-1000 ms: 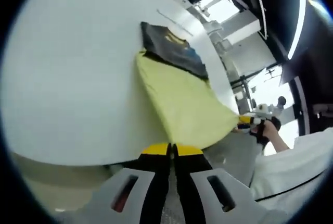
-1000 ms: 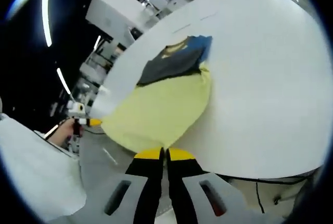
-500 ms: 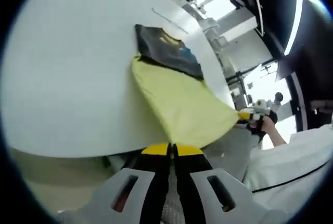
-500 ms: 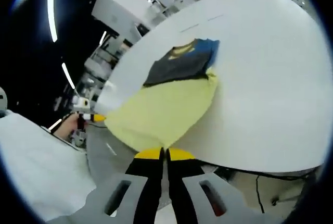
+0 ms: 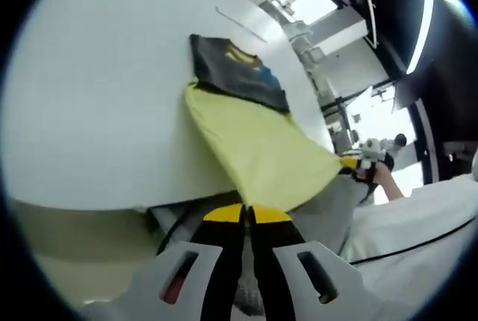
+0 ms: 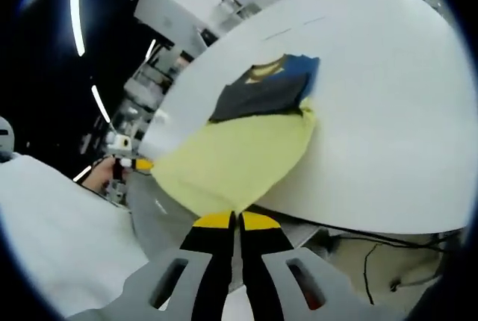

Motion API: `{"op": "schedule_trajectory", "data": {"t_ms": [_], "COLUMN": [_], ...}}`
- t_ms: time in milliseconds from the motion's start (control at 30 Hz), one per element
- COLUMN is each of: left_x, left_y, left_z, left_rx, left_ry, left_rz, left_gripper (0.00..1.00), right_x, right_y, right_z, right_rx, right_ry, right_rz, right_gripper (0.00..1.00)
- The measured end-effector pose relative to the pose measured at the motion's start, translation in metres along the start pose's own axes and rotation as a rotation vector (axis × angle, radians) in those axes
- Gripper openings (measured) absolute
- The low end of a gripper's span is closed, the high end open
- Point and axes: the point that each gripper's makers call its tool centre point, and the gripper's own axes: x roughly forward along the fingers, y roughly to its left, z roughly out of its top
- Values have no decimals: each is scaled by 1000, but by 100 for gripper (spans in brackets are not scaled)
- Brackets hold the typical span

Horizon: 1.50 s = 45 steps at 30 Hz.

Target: Fold the garment on the visible template until the final outline fits inside the template.

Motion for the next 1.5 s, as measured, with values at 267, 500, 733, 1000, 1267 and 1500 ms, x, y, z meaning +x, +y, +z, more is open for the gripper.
{"op": "schedule_trajectory", "data": {"t_ms": [267,500,733,1000,1267,1500], "left_x": [-9,-13,-18,-24,-22,-22], "left_y": [-2,-2,-4,-5,-3,-4], "left_z": [-8,-15,-17,-19,-15,-7], "left_rx": [-15,-30,-25,-21,-23,-21], "left_ry": [2,13,22,35,39,47], "left_rz": [-2,-4,-3,2,4,-8], "left_gripper": [0,0,0,0,0,0], "right_x": [0,-2,-3,-5,-3,-2], "right_y": [17,22,30,37,35,31], "right_z": [-8,-14,-17,-19,-16,-9], "right_rx": [-12,-6,-2,-5,4,10], "right_ry": [20,40,52,71,74,66], "right_rz": [13,22,31,46,47,42], "right_gripper": [3,3,3,3,3,3]}}
